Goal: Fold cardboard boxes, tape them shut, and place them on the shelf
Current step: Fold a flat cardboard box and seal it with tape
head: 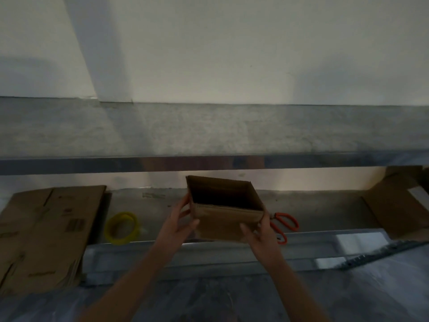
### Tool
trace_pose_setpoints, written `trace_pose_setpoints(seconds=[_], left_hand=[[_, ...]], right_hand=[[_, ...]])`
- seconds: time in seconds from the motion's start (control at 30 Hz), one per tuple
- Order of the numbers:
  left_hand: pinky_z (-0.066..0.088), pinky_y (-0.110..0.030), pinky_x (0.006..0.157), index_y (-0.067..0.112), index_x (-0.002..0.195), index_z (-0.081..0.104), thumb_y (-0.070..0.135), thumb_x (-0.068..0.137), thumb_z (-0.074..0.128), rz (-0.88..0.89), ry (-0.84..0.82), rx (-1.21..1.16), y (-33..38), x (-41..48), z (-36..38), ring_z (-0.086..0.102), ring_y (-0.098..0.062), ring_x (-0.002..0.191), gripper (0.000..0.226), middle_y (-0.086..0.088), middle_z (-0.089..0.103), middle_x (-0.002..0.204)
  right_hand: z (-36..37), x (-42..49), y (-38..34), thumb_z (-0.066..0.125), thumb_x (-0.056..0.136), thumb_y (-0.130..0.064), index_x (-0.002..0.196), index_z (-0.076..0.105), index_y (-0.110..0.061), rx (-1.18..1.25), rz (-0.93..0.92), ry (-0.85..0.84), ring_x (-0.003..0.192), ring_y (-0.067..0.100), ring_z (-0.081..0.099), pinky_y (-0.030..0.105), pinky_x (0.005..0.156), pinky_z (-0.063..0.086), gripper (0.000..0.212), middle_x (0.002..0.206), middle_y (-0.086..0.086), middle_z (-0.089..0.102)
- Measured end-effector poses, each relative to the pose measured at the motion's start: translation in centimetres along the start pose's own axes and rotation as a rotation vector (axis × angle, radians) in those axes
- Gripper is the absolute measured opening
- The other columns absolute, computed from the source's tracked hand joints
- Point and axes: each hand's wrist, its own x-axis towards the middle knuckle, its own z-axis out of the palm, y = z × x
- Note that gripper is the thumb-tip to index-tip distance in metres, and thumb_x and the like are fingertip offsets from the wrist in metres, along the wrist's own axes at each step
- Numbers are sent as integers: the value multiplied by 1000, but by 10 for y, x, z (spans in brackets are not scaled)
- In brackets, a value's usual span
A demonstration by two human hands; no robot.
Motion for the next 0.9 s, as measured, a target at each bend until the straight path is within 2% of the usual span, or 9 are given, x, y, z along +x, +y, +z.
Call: trace_pose_setpoints(seconds=[0.1,0.2,0.27,0.37,0.47,0.57,0.67,0.77,0.9], left_hand=[[47,-10,88,42,139,33,24,86,66,30,9,17,1,0,13,43,9,122,65,8,34,143],[51,-22,91,47,134,41,39,85,69,12,61,-9,2,2,21,46,-1,123,57,10,35,142],[48,-28,97,48,133,46,47,84,65,-6,107,6,-3,4,20,46,-7,126,54,11,41,139],[46,-18,96,55,121,55,28,91,64,21,119,24,0,7,17,47,1,121,42,13,43,136],[49,-22,95,50,99,64,21,89,64,-3,136,70,10,12,17,53,4,108,31,19,49,122],[52,-33,93,33,103,60,22,85,70,-60,173,142,15,18,12,54,-5,106,23,11,52,116],[54,-33,86,34,131,40,20,77,78,-108,98,42,23,30,1,51,-14,113,68,9,45,130],[48,-34,93,36,146,21,22,75,80,-126,-17,175,34,50,-8,43,-15,117,94,12,28,140],[46,-36,101,30,124,48,16,78,77,-62,-97,181,35,56,-12,43,-11,123,56,13,37,134]], right_hand=[[2,5,-5,57,97,-28,150,20,-38,-50,-65,-69,136,-4,38,17,107,38,67,150,-15,36],[-1,14,-7,56,97,-24,149,26,-36,-36,-75,-80,136,-7,36,8,103,36,60,153,-9,35],[-7,19,-2,58,95,-41,146,33,-44,-23,-69,-60,136,-2,39,14,105,37,56,150,-7,40],[-15,23,2,57,79,-74,135,45,-54,-82,-58,-71,134,3,41,27,108,40,61,144,-12,44],[-19,31,-5,54,67,-88,128,54,-39,-69,30,-132,126,13,49,38,101,51,78,135,-6,47],[-25,37,-17,75,72,-62,134,44,-32,51,92,-149,115,15,57,37,91,57,76,128,-4,52],[-37,48,-25,80,77,-18,147,13,-45,124,136,-205,112,14,57,38,87,58,101,129,-7,46],[-43,67,-30,86,69,-30,145,1,-59,-16,148,-310,132,19,38,53,97,51,118,146,-11,25],[-40,75,-30,82,69,-51,131,39,-64,-57,113,-410,131,24,46,50,90,56,77,149,-12,33]])
